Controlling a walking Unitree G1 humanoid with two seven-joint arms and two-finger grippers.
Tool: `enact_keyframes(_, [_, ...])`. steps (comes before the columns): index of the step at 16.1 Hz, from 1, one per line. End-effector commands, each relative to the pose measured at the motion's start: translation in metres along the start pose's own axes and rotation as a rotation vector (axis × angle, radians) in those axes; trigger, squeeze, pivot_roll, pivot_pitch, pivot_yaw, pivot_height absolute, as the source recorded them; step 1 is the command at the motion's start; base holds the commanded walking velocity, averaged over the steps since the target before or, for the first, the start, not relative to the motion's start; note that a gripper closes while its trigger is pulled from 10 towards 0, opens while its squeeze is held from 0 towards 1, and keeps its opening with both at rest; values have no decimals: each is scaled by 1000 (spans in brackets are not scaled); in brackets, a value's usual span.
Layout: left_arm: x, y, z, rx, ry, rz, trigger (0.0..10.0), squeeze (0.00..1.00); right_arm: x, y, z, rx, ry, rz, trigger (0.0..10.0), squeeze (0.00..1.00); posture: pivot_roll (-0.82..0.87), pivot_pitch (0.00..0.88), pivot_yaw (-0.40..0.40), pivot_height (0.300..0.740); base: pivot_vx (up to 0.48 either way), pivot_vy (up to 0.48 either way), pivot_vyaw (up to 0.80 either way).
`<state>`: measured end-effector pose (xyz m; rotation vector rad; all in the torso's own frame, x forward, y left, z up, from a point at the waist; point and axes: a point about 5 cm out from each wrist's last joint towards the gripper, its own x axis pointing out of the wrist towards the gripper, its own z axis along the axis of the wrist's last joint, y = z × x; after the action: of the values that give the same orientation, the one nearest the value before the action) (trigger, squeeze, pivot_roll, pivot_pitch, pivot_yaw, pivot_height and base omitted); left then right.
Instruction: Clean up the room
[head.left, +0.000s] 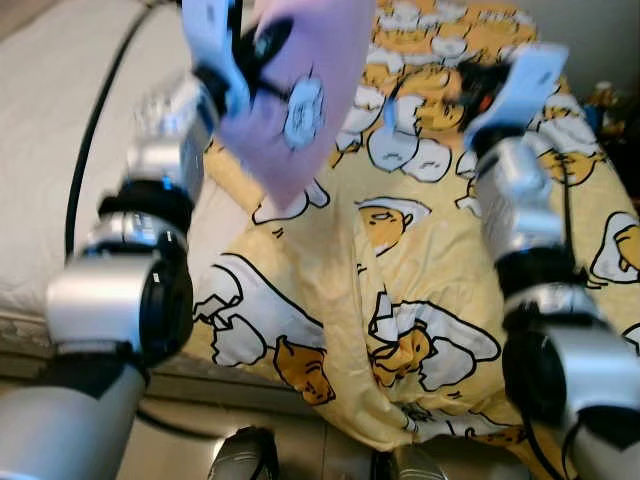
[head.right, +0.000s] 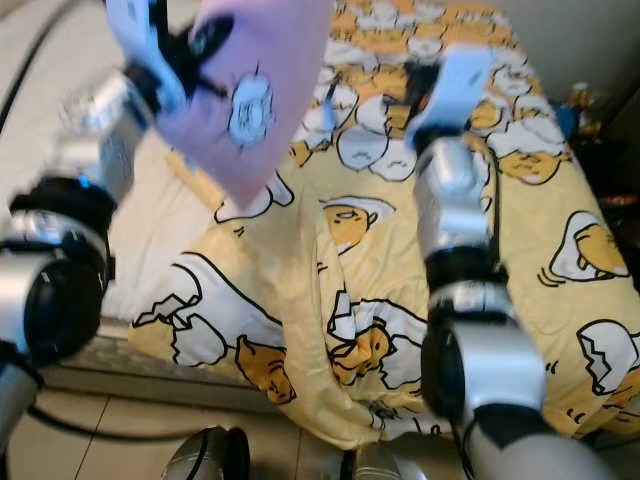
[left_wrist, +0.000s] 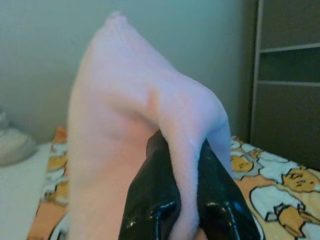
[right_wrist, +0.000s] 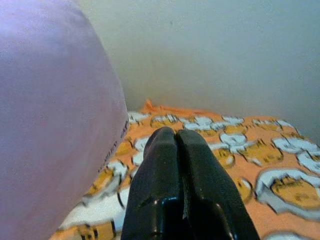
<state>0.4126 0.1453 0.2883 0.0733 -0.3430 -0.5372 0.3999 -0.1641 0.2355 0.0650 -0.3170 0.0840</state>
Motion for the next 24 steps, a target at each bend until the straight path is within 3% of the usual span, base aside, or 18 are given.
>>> enact_keyframes(1, [4,-3,10,30,-53,0,10000,0,-1,-1,2,-20,-17,-9,10000,0,-176,0,20,740,0,0,0])
enact_keyframes(3, [-1,-8,-11,-27,-3,42,10000,0,-10,-2,-9,-38,14,-16,10000,0,-176,0,20,740,-122,384,0])
enact_keyframes(5, [-9,-12,-34,-31,60,78,10000,0,-21,-1,-27,-25,70,-23,10000,0,-172,0,23,740,0,456,0])
enact_keyframes(8, [-16,-12,-46,15,112,105,10000,0,-29,6,-39,-16,103,-19,10000,0,-171,0,26,740,0,471,0])
enact_keyframes(12, [-18,-6,-45,48,124,143,10000,0,-33,13,-45,-4,124,-10,10000,0,-168,0,31,740,0,479,0])
enact_keyframes(17, [-25,17,-32,99,112,225,10000,0,-42,25,-56,4,161,21,10000,0,-166,0,39,740,0,480,0])
enact_keyframes(24, [-28,21,-31,185,122,226,10000,0,-54,40,-68,24,210,78,10000,0,-162,0,42,740,0,480,0])
